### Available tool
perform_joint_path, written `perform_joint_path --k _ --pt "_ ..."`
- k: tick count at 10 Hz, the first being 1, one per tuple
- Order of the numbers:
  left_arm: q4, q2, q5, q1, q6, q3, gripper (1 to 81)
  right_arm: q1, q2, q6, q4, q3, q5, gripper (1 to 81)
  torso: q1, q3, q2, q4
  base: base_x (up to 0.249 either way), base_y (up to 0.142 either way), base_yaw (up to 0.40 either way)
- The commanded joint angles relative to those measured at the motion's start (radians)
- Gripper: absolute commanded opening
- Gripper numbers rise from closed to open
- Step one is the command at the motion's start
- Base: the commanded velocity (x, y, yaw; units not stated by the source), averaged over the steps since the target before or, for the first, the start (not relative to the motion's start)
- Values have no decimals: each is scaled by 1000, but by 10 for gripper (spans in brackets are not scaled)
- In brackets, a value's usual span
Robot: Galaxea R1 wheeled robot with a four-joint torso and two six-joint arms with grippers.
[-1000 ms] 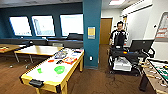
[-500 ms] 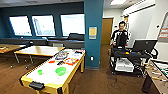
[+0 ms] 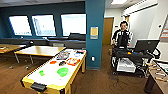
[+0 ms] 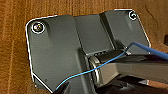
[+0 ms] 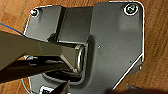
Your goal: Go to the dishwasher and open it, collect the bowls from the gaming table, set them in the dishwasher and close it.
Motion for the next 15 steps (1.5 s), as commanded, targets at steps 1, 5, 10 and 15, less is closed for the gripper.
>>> perform_joint_path --k 1,5,10,15 --pt "3 -1 53 -50 9 -2 811 45 7 -2 -4 5 -49 811 0 0 0 0 0 117 0" --pt "3 -1 53 -50 9 -2 811 45 7 -2 -4 5 -49 811 0 0 0 0 0 114 0" --pt "-1 -1 51 -52 9 -2 811 45 7 -2 -4 5 -49 811 0 0 0 0 29 106 0" --pt "-1 -1 51 -50 9 -2 811 45 7 -2 -4 5 -49 811 -2 0 0 0 79 99 0"
